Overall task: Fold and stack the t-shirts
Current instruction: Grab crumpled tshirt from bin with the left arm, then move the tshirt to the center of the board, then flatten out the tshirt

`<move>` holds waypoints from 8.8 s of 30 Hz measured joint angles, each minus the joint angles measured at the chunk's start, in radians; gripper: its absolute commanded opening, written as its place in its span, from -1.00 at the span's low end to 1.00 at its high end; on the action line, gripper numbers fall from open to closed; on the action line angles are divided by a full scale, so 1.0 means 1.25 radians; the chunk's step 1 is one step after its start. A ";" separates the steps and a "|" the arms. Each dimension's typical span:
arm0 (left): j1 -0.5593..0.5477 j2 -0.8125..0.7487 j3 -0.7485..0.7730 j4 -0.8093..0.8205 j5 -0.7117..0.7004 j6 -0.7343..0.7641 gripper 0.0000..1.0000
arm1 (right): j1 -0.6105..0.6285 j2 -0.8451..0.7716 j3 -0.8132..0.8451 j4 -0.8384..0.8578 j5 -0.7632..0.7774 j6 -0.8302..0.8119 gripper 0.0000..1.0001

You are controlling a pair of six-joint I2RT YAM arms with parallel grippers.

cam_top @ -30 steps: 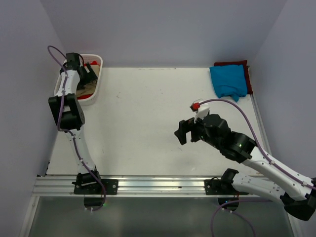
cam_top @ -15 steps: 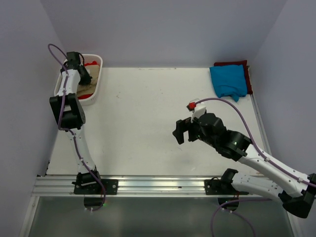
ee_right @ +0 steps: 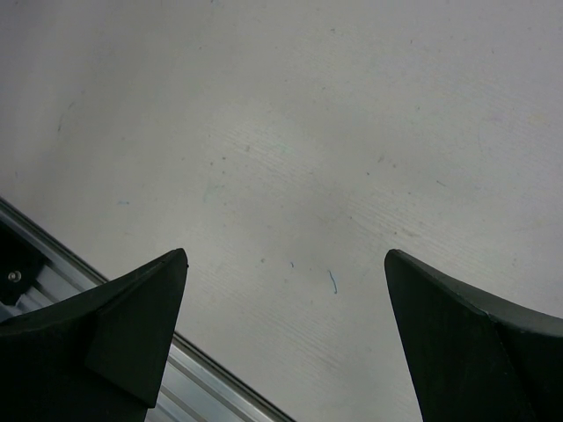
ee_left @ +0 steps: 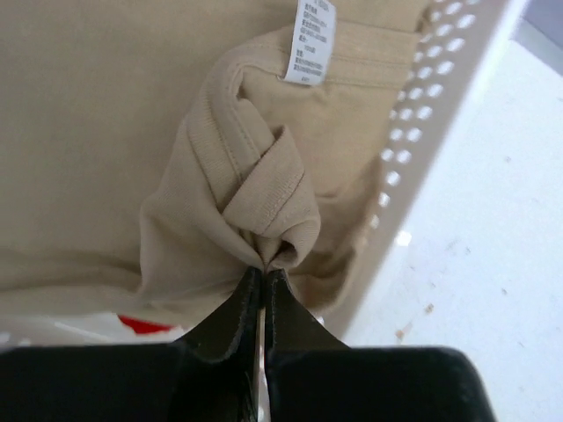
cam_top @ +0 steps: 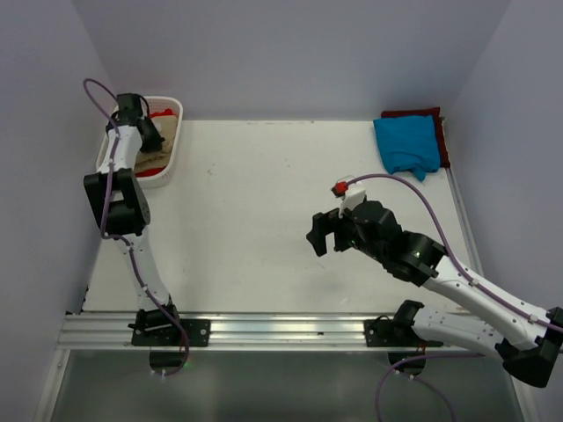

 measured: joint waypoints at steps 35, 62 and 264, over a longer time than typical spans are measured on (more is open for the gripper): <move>-0.229 -0.909 -0.206 0.235 0.509 -0.250 -1.00 | 0.000 -0.034 -0.045 0.020 0.190 0.108 0.98; -0.320 -0.924 -0.465 0.449 0.529 -0.425 -1.00 | 0.000 -0.056 -0.038 0.001 0.200 0.126 0.98; -0.572 -1.038 -0.642 -0.003 -0.173 -0.056 -1.00 | -0.301 0.826 0.411 0.127 -0.257 0.017 0.08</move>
